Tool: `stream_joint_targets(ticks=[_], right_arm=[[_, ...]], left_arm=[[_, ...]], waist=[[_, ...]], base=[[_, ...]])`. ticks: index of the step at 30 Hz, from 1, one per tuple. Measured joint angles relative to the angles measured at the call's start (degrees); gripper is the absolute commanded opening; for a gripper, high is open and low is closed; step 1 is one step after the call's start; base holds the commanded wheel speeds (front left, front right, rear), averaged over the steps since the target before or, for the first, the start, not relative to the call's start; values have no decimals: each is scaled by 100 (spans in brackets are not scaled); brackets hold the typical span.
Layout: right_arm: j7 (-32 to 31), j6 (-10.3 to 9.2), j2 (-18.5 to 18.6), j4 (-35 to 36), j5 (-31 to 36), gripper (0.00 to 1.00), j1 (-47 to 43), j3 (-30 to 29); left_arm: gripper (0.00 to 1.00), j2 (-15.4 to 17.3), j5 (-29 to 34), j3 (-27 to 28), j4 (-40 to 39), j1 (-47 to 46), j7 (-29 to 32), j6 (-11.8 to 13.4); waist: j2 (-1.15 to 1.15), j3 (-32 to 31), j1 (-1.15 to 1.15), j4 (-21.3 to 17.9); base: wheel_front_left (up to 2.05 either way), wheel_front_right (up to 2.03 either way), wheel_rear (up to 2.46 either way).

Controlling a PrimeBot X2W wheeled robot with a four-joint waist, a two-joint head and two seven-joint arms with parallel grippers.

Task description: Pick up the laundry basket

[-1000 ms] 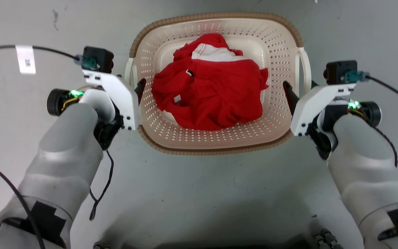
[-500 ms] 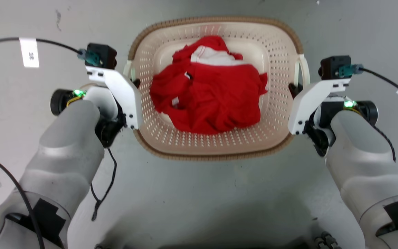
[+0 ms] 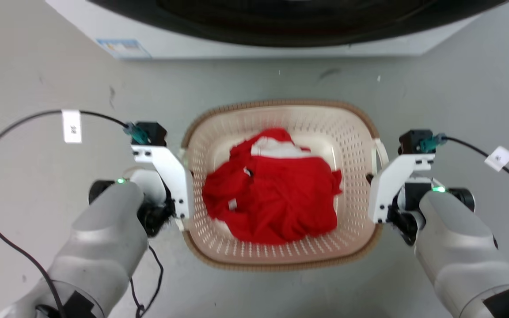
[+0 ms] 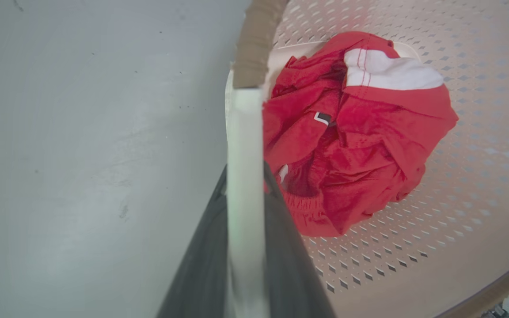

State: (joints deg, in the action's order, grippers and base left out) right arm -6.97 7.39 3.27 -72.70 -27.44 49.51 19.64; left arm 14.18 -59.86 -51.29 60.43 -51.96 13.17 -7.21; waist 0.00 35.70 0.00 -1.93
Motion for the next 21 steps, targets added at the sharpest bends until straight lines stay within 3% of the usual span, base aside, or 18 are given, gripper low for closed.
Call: stream_joint_targets(ticks=[11, 21], right_arm=[[-726, -8, 76, -93, -286, 0, -326, 83], [-1410, -8, 90, -104, -583, 0, -544, 143]], left_arm=[[0, -113, -572, -334, 8, 322, 641, 26], [0, -212, -766, -494, 268, 474, 605, 32]], waist=[[0, -1355, 0, 45], [0, -2403, -1, 5]], base=[[0, 0, 0], [0, 0, 0]])
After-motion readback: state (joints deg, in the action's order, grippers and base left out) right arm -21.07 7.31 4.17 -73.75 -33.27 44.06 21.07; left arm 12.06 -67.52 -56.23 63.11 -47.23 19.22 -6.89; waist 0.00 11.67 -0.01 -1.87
